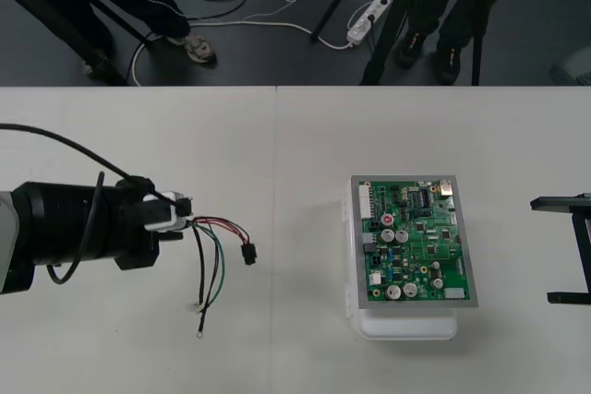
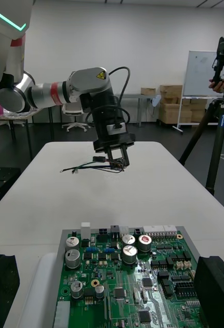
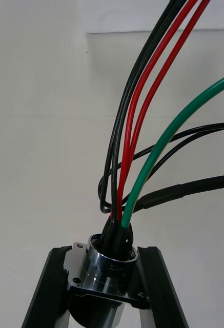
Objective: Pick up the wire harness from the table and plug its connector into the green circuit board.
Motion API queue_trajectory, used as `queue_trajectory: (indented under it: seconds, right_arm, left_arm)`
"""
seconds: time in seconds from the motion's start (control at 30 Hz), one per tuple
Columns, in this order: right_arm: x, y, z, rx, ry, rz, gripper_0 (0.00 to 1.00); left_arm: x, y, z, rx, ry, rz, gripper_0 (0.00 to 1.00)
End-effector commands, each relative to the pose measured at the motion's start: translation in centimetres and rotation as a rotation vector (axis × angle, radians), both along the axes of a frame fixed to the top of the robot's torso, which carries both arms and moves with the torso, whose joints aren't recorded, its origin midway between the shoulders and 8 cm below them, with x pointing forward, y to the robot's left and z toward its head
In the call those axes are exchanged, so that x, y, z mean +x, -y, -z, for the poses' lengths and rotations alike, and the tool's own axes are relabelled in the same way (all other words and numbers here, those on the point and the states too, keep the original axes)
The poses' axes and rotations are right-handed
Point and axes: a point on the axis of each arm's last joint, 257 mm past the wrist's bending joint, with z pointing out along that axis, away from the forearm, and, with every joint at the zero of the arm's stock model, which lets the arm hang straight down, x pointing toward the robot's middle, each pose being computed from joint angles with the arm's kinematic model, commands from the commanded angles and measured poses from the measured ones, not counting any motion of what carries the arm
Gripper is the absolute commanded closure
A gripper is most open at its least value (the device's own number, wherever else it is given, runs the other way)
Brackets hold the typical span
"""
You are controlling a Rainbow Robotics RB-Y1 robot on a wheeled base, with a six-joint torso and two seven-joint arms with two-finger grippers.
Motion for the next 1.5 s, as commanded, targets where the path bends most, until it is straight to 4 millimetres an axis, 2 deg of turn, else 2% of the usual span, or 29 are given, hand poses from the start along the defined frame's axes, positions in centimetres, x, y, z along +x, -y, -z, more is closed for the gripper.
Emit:
queue_trajectory:
  seconds: [0.03, 0.33, 0.57, 0.97, 1.17, 1.5]
  right_arm:
    - [0.3, -0.1, -1.1, 0.006, 0.025, -0.012, 0.00]
    - [0.4, -0.1, -1.2, 0.010, 0.021, -0.009, 0.00]
    - [0.3, -0.1, -1.2, 0.011, 0.015, -0.010, 0.00]
    - [0.4, -0.1, -1.4, 0.018, 0.008, -0.007, 0.00]
    - [0.6, -0.1, -1.6, 0.026, 0.008, -0.002, 0.00]
    - [1.0, -0.3, -2.4, 0.064, 0.007, 0.010, 0.00]
  left_arm:
    - [0.5, 2.0, -4.1, -0.064, -0.041, -0.077, 1.00]
    - [2.2, 4.9, -7.7, -0.224, -0.064, -0.174, 1.00]
    - [3.6, 6.7, -9.8, -0.265, -0.062, -0.211, 1.00]
    - [5.7, 11.4, -13.3, -0.356, -0.034, -0.259, 1.00]
    - [6.2, 13.7, -14.6, -0.388, -0.015, -0.265, 1.00]
    - [5.6, 16.5, -15.2, -0.398, 0.001, -0.218, 1.00]
